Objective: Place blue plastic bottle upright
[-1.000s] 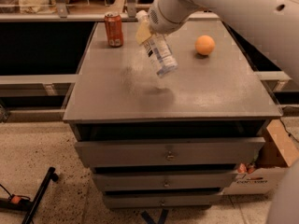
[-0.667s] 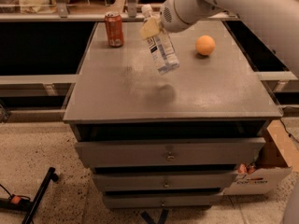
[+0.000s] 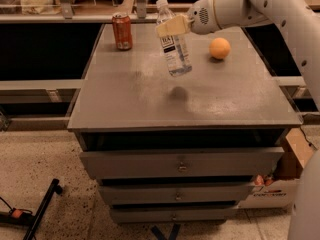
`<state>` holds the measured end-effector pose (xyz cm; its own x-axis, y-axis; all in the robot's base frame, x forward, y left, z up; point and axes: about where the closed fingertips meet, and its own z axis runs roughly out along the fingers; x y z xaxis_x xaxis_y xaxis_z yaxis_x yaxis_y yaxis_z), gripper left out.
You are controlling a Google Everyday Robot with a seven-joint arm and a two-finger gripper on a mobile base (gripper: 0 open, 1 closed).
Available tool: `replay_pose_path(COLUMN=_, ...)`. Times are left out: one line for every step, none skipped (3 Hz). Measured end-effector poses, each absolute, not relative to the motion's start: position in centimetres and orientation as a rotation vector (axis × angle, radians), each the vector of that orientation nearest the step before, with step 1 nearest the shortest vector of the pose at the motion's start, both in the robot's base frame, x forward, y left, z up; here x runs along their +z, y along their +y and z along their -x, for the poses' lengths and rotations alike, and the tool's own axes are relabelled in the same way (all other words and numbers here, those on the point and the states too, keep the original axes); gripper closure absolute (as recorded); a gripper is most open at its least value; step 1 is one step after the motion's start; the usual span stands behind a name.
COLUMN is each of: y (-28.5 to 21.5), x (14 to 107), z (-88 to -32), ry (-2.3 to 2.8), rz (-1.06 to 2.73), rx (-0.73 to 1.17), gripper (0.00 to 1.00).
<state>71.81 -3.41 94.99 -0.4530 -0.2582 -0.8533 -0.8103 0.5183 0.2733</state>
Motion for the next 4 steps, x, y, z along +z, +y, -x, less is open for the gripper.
replay_pose_path(y=-3.48, x=95.94, z=-71.62, ry=1.895, rz=0.968, rx=0.867, gripper=1.00)
replay_pose_path(y=-2.99, x=95.63, z=-71.59, ry=1.873, rz=0.977, rx=0.895, gripper=1.00)
replay_pose_path(y=-2.98, x=95.00, z=-71.82, ry=1.767, rz=0.954, rx=0.989, gripper=1.00)
replay_pose_path(y=-2.67, x=95.10, z=-71.45, ry=1.603, rz=0.966, rx=1.090, gripper=1.00)
